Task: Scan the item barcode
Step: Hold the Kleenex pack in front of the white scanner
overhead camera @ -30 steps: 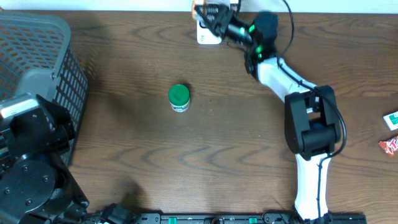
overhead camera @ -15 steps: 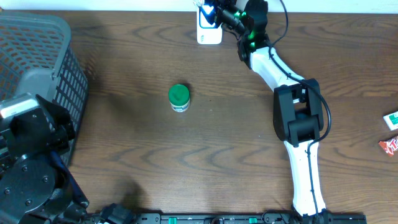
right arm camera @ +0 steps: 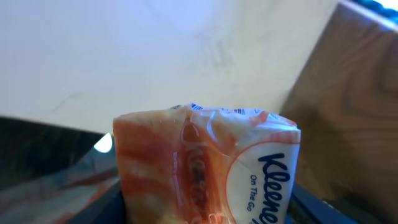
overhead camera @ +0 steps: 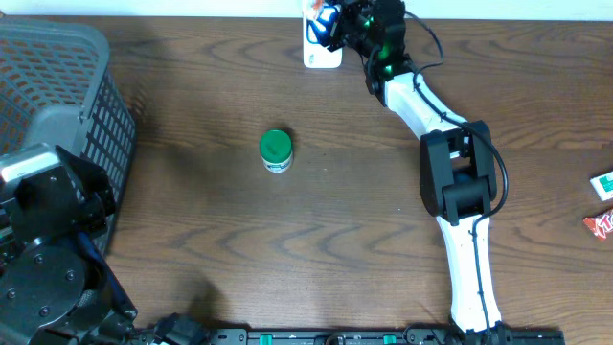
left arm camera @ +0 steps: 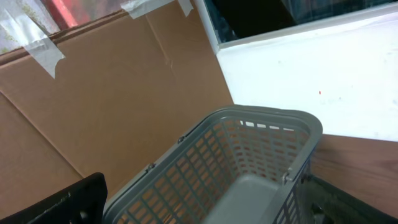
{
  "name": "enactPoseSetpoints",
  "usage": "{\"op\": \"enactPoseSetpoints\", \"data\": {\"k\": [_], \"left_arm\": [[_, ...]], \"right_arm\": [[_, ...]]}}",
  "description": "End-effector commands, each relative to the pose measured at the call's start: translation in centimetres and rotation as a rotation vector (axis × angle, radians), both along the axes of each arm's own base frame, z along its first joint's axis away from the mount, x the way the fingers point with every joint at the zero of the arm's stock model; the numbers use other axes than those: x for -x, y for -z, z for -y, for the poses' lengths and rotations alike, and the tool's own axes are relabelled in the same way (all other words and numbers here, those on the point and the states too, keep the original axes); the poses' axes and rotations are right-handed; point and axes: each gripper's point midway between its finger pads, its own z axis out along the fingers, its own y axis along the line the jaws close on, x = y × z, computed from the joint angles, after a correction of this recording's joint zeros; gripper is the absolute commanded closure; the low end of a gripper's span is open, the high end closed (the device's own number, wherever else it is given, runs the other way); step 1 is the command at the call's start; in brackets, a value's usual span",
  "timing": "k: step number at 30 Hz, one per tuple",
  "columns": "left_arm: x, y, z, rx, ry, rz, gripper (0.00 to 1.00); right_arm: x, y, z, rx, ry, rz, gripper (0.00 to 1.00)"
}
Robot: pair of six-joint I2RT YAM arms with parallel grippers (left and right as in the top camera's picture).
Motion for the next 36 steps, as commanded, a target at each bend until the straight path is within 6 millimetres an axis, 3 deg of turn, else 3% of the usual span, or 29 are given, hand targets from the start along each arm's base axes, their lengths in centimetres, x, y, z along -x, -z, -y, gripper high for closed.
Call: {"op": "enactPoseSetpoints", "data": {"k": [1, 10, 17, 31, 36], "left_arm": [[0.2, -0.1, -0.2, 0.010, -0.013, 0.013, 0.02], [0.3, -0.1, -0.3, 0.010, -0.013, 0.013, 0.02], [0.2, -0.1, -0.2, 0.010, -0.013, 0.013, 0.02], [0.2, -0.1, -0.2, 0.010, -0.013, 0.013, 0.02], [0.2, -0.1, -0.2, 0.010, -0.013, 0.013, 0.02]], "right_arm": [[-0.9, 0.7, 0.3, -0.019, 0.048, -0.022, 0.42], [-1.5, 5.2, 0.4, 0.006, 0.085, -0.089, 0.41], [-1.5, 7.4, 0.0, 0.020, 0.102, -0.119, 0.42], [-0.8, 7.8, -1.6, 0.026, 0.079, -0.132, 0.45], [-0.1, 8.6, -2.3, 0.035, 0.037, -0.165, 0.37]]}}
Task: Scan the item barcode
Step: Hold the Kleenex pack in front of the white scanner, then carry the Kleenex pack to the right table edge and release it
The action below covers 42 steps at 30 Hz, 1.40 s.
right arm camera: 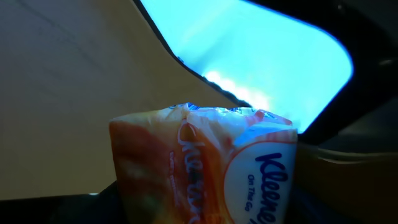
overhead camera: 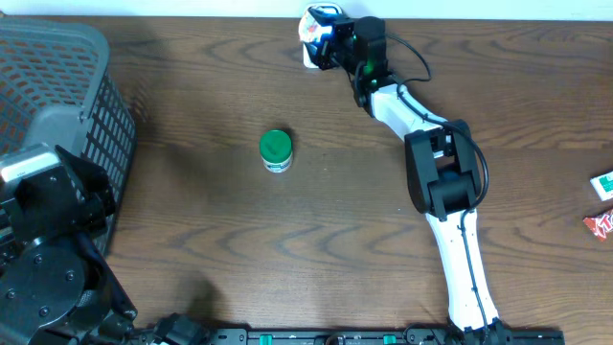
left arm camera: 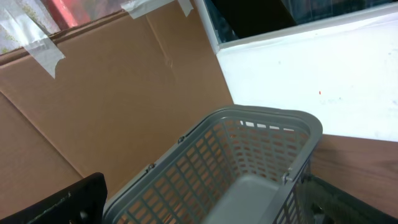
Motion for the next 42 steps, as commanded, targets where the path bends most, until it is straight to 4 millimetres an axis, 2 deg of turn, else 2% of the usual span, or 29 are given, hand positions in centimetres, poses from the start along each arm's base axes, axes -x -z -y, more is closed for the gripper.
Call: {"op": "enactPoseSetpoints", "data": {"k": [1, 4, 6, 23, 26, 31, 33, 35, 39, 42], "left_arm": [[0.2, -0.1, -0.2, 0.010, -0.013, 0.013, 0.02], [0.2, -0.1, -0.2, 0.010, -0.013, 0.013, 0.02], [0.2, -0.1, -0.2, 0.010, -0.013, 0.013, 0.02], [0.2, -0.1, -0.2, 0.010, -0.013, 0.013, 0.02], [0.2, -0.1, -0.2, 0.010, -0.013, 0.013, 0.02], [0.2, -0.1, -0.2, 0.010, -0.013, 0.013, 0.02], [0.2, -0.1, -0.2, 0.010, -0.013, 0.013, 0.02], [0.2, -0.1, -0.2, 0.010, -0.013, 0.013, 0.02], [0.2, -0.1, -0.2, 0.010, -0.013, 0.013, 0.02], [0.2, -0.1, -0.2, 0.010, -0.013, 0.013, 0.02]], "right_arm": [[0.5, 0.5, -1.1, -0.008, -0.039, -0.016, 0.36], [0.4, 0.0, -1.0, -0.015, -0.041, 0.003, 0.28], [0.2, -0.5, -0.9, -0.022, -0.041, 0.022, 0.27], [-0.2, -0.2, 1.1, -0.028, -0.062, 0.005, 0.36], [-0.2, -0.2, 1.5, -0.028, -0.064, 0.002, 0.46], [-0.4, -1.4, 1.4, -0.042, -0.067, 0.056, 0.46], [-0.3, -2.3, 1.3, -0.052, -0.074, 0.094, 0.58], [-0.3, -3.3, 1.2, -0.063, -0.084, 0.133, 0.64], [0.1, -4.7, 1.4, -0.079, -0.126, 0.188, 0.66], [0.7, -4.7, 1.3, -0.083, -0.179, 0.187, 0.67]]}}
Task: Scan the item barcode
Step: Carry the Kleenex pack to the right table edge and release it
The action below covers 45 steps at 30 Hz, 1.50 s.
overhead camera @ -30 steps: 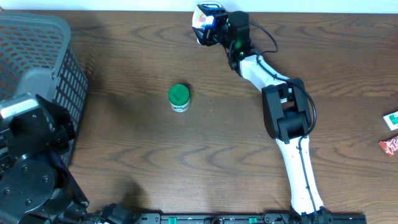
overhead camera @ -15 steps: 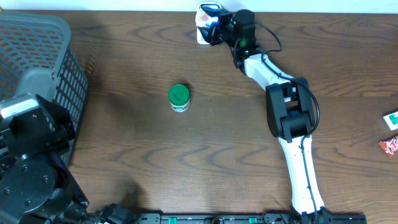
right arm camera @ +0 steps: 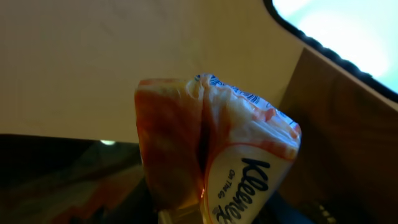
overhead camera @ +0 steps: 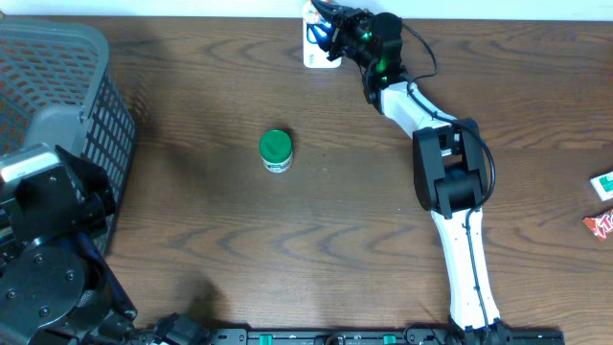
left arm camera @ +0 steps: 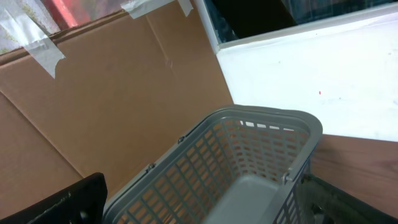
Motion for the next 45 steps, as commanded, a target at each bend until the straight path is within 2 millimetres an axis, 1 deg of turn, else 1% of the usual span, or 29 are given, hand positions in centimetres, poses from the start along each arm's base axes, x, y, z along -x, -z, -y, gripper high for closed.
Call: {"op": "enactPoseSetpoints", "data": {"k": [1, 4, 6, 7, 9, 13, 16, 18, 20, 22, 24, 25, 26, 28, 29, 30, 31, 33, 35, 37, 38, 40, 41, 43, 45], "left_arm": [[0.2, -0.1, -0.2, 0.010, -0.013, 0.013, 0.02], [0.2, -0.1, -0.2, 0.010, -0.013, 0.013, 0.02], [0.2, -0.1, -0.2, 0.010, -0.013, 0.013, 0.02], [0.2, -0.1, -0.2, 0.010, -0.013, 0.013, 0.02], [0.3, -0.1, -0.3, 0.010, -0.013, 0.013, 0.02], [0.2, -0.1, -0.2, 0.010, -0.013, 0.013, 0.02], [0.2, -0.1, -0.2, 0.010, -0.013, 0.013, 0.02], [0.2, -0.1, -0.2, 0.010, -0.013, 0.013, 0.02], [0.2, -0.1, -0.2, 0.010, -0.013, 0.013, 0.02], [0.2, -0.1, -0.2, 0.010, -0.013, 0.013, 0.02], [0.2, -0.1, -0.2, 0.010, -0.013, 0.013, 0.02], [0.3, -0.1, -0.3, 0.010, -0.013, 0.013, 0.02], [0.2, -0.1, -0.2, 0.010, -0.013, 0.013, 0.02], [0.2, -0.1, -0.2, 0.010, -0.013, 0.013, 0.02], [0.2, -0.1, -0.2, 0.010, -0.013, 0.013, 0.02], [0.3, -0.1, -0.3, 0.010, -0.013, 0.013, 0.02], [0.2, -0.1, -0.2, 0.010, -0.013, 0.013, 0.02], [0.2, -0.1, -0.2, 0.010, -0.013, 0.013, 0.02], [0.3, -0.1, -0.3, 0.010, -0.013, 0.013, 0.02], [0.2, -0.1, -0.2, 0.010, -0.013, 0.013, 0.02], [0.2, -0.1, -0.2, 0.010, -0.013, 0.013, 0.02], [0.2, -0.1, -0.2, 0.010, -0.013, 0.013, 0.02], [0.2, -0.1, -0.2, 0.010, -0.013, 0.013, 0.02], [0.2, -0.1, -0.2, 0.010, -0.013, 0.013, 0.02], [0.2, -0.1, -0.2, 0.010, -0.013, 0.013, 0.02]], "right_arm": [[0.6, -0.2, 0.2, 0.003, -0.077, 0.016, 0.68], [1.5, -0.1, -0.1, 0.007, -0.150, 0.018, 0.79], [2.0, 0.0, -0.2, 0.050, -0.187, 0.071, 0.88], [2.3, 0.3, -0.3, 0.081, -0.204, 0.098, 0.90], [2.9, 0.1, -0.5, 0.152, -0.242, 0.201, 0.94], [3.6, -0.1, -1.0, 0.252, -0.276, 0.262, 0.98], [3.9, -1.9, -0.7, 0.340, -0.268, 0.313, 0.98], [4.2, -3.5, -0.2, 0.422, -0.250, 0.338, 0.98], [4.9, -5.7, 0.9, 0.543, -0.222, 0.361, 0.99], [6.1, -8.1, 2.4, 0.668, -0.191, 0.364, 0.99], [8.0, -10.8, 4.7, 0.819, -0.155, 0.364, 0.99], [9.2, -11.8, 6.3, 0.918, -0.129, 0.345, 0.98], [10.1, -12.4, 7.8, 0.996, -0.108, 0.321, 0.95], [12.8, -13.1, 12.3, 1.221, -0.048, 0.222, 0.87], [14.3, -13.1, 14.7, 1.325, -0.021, 0.157, 0.84], [15.9, -13.2, 17.2, 1.426, 0.006, 0.083, 0.83], [17.9, -13.1, 20.3, 1.535, 0.038, -0.021, 0.84], [21.2, -13.1, 24.7, 1.675, 0.067, -0.180, 0.87], [23.9, -12.9, 28.0, 1.752, 0.058, -0.309, 0.89], [26.2, -12.2, 31.1, 1.813, 0.011, -0.423, 0.88], [27.0, -11.8, 32.4, 1.829, -0.006, -0.473, 0.86], [28.5, -10.7, 35.4, 1.843, -0.012, -0.592, 0.81], [29.1, -10.2, 36.8, 1.852, -0.004, -0.646, 0.80], [30.0, -8.8, 39.9, 1.866, 0.025, -0.749, 0.75], [30.5, -6.5, 42.4, 1.837, 0.059, -0.825, 0.69]]}}
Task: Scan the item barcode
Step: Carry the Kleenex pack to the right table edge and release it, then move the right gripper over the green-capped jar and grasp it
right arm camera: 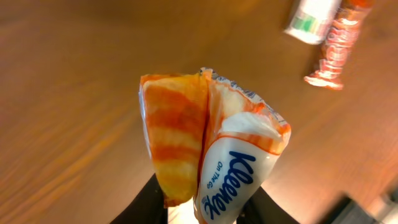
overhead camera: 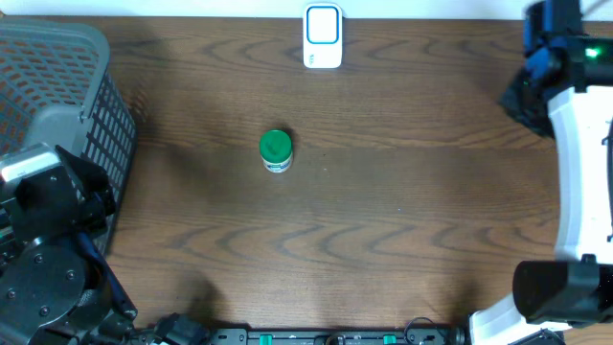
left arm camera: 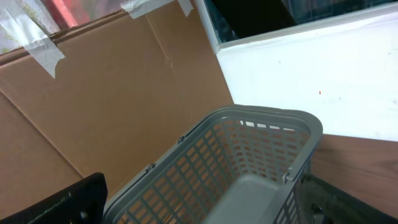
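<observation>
My right gripper (right arm camera: 208,202) is shut on a Kleenex tissue pack (right arm camera: 211,140), orange and white with blue lettering, held above the wooden table. In the overhead view the right arm (overhead camera: 575,125) reaches along the table's right edge, and the pack itself hardly shows there. The white scanner (overhead camera: 323,36) with its blue face stands at the back middle, far to the left of this gripper. My left gripper (left arm camera: 205,205) stays open over the grey basket (left arm camera: 249,155), with nothing between its fingers (left arm camera: 68,199).
A green-lidded jar (overhead camera: 276,149) stands left of the table's middle. The grey basket (overhead camera: 67,77) fills the back left corner. Below the held pack lie a white item (right arm camera: 314,14) and a red wrapper (right arm camera: 336,46). The left arm's base (overhead camera: 48,240) sits front left.
My right gripper, still shut on the tissue pack, has gone from the scanner at the back middle to the table's far right side. The left arm has not moved.
My right gripper held the tissue pack right at the scanner. Then the pack faced a bright blue glow there. Later it was turned at the same spot. Now it hangs over the right side of the table, away from the scanner.
</observation>
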{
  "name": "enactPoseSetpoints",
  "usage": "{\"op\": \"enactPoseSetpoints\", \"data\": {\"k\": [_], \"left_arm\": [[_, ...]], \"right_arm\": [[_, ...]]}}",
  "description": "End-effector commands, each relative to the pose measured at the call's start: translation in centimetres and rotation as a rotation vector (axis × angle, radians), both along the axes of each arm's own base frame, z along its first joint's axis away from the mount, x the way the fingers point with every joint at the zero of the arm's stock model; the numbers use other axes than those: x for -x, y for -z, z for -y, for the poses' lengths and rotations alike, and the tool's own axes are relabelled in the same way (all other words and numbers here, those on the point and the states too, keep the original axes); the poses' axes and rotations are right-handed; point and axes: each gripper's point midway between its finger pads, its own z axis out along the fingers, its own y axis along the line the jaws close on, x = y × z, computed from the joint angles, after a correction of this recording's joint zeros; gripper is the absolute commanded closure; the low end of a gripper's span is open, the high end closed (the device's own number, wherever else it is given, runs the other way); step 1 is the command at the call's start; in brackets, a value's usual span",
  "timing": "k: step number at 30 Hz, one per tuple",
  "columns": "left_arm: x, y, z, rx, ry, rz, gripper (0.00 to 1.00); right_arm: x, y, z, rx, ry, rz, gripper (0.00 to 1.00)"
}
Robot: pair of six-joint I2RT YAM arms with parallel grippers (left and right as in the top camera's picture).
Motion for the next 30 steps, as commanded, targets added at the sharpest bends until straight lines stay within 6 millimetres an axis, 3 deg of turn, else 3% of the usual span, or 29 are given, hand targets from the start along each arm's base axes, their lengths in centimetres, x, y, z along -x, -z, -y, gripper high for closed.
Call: {"op": "enactPoseSetpoints", "data": {"k": [1, 3, 6, 9, 11, 12, 14, 17, 20, 23, 26, 30], "left_arm": [[0.3, -0.1, -0.3, 0.010, -0.013, 0.013, 0.02], [0.3, -0.1, -0.3, 0.010, -0.013, 0.013, 0.02], [0.3, -0.1, -0.3, 0.010, -0.013, 0.013, 0.02], [0.3, -0.1, -0.3, 0.010, -0.013, 0.013, 0.02], [0.3, -0.1, -0.3, 0.010, -0.013, 0.014, 0.02], [0.3, -0.1, -0.3, 0.010, -0.013, 0.013, 0.02], [0.3, -0.1, -0.3, 0.010, -0.013, 0.013, 0.02], [0.3, -0.1, -0.3, 0.010, -0.013, 0.013, 0.02], [0.3, -0.1, -0.3, 0.010, -0.013, 0.013, 0.02], [0.3, -0.1, -0.3, 0.010, -0.013, 0.013, 0.02], [0.3, -0.1, -0.3, 0.010, -0.013, 0.013, 0.02], [0.3, -0.1, -0.3, 0.010, -0.013, 0.014, 0.02]], "right_arm": [[1.7, 3.0, 5.5, 0.094, 0.116, -0.072, 0.66], [2.3, 5.9, 8.0, 0.094, 0.163, -0.088, 0.66], [4.8, 10.5, 11.6, 0.080, 0.270, -0.129, 0.75], [7.7, 14.3, 14.3, 0.052, 0.373, -0.160, 0.76], [9.1, 15.8, 15.5, 0.022, 0.423, -0.165, 0.69], [9.6, 16.2, 16.0, 0.002, 0.448, -0.161, 0.60], [10.5, 16.3, 17.2, -0.013, 0.492, -0.145, 0.40], [11.4, 15.6, 18.8, -0.020, 0.515, -0.130, 0.22], [10.9, 14.5, 19.3, -0.106, 0.518, -0.064, 0.02], [9.2, 12.7, 19.1, -0.205, 0.470, 0.020, 0.01], [6.9, 10.3, 17.2, -0.330, 0.413, 0.108, 0.01], [2.4, 7.2, 11.7, -0.515, 0.223, 0.212, 0.01]]}}
